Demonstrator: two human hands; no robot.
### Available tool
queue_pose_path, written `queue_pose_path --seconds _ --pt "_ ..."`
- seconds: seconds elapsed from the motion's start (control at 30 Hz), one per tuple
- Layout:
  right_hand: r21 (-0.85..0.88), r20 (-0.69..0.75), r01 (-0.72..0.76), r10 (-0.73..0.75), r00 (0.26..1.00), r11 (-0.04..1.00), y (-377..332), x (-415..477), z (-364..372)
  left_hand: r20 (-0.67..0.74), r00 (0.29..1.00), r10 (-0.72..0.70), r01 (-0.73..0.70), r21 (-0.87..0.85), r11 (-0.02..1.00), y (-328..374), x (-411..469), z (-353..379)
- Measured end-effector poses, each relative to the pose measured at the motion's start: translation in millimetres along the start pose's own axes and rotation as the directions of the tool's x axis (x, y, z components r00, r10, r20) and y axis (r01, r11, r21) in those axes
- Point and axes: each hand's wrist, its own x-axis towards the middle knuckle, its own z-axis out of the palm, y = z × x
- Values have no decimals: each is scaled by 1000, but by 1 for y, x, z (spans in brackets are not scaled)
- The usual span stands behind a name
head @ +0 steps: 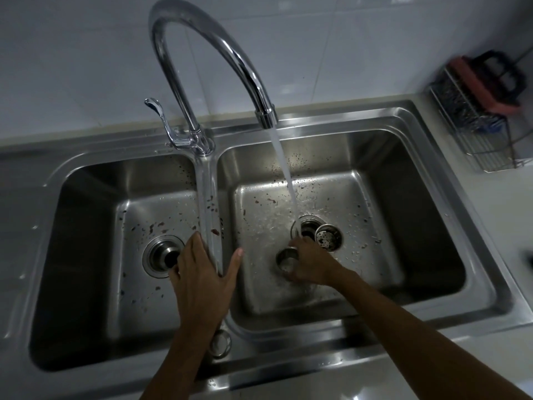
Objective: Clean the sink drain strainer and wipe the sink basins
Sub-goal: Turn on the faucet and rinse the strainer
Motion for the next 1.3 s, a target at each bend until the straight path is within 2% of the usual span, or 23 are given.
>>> queue_pose_path --seconds 0.07,0.17,0.4,0.5,0.57,0.67,0.8,0.9,1.07,1.2,1.3 --pt "-198 -5 91 -94 996 976 -2 1 11 1 1000 0 0 2 1000 0 0 0" --pt "-289 -34 106 -121 992 952 -9 7 24 5 1000 -6 6 5 1000 0 1 0" --pt "-380 -61 42 -70 996 924 -11 8 25 -3 1000 -17 17 -1 1000 0 2 1" --pt "-516 -144 -11 -74 987 857 2 -6 9 -11 1000 -11 11 1 1000 -1 2 2" --pt "-545 -234 -89 -50 971 833 19 -14 -8 -14 1000 -15 15 -8 1000 -1 2 2" --pt "-490 -318 -205 45 947 847 49 -19 -36 -17 1000 -18 18 -12 1000 -1 2 2" --pt "-325 -162 -213 168 972 921 72 -5 -46 -30 999 -16 15 -20 1000 -1 1 3" --pt "-266 -135 -201 170 976 943 71 9 -39 -33 999 -19 18 -18 1000 0 1 4" --pt "-105 -285 -192 156 946 976 43 25 -22 -26 999 -21 20 -20 1000 -2 2 4" --pt "-101 -270 -147 115 956 984 26 34 -10 -43 999 -16 15 -28 1000 -1 1 4" --pt "-64 -278 -175 150 949 983 25 36 -7 -39 999 -20 19 -27 999 -2 2 4"
